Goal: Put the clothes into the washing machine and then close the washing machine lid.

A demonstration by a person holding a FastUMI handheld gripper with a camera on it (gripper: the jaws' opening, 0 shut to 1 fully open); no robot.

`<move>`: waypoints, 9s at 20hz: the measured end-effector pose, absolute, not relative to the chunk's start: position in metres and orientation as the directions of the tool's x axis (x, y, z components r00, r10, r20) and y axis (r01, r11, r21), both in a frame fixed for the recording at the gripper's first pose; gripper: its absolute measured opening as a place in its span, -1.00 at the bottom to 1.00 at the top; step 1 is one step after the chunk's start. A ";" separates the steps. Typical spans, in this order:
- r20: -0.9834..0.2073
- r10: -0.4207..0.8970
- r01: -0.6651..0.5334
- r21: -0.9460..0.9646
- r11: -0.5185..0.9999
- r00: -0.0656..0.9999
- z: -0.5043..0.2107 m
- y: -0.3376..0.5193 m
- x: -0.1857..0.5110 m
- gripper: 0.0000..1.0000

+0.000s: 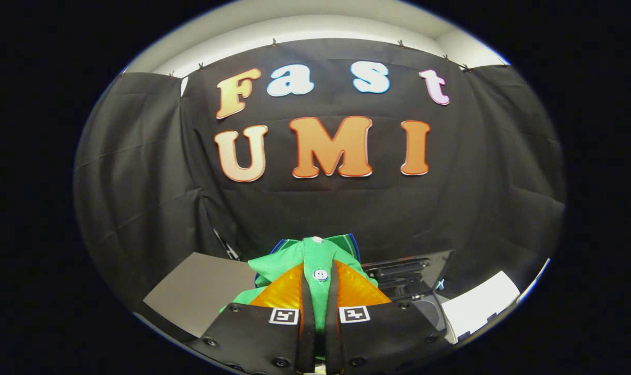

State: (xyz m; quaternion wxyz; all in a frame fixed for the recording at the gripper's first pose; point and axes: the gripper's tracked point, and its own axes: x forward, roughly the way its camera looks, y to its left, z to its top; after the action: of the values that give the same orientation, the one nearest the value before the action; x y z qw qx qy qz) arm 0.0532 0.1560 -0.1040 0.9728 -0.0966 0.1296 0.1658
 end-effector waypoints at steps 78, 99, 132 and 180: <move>-0.825 -0.057 -0.337 -0.292 0.895 0.562 -0.466 -0.098 0.175 0.99; -0.624 0.195 -0.380 -0.177 0.908 0.757 -0.233 0.000 0.239 0.99; -0.437 0.242 -0.346 -0.175 0.922 0.866 -0.256 0.027 0.318 0.99; -0.576 0.137 -0.285 -0.174 0.943 0.806 -0.316 -0.096 0.180 1.00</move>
State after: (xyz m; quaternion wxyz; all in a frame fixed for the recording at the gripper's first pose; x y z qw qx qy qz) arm 0.1801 -0.0957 -0.3156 0.9418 -0.1270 0.2905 0.1119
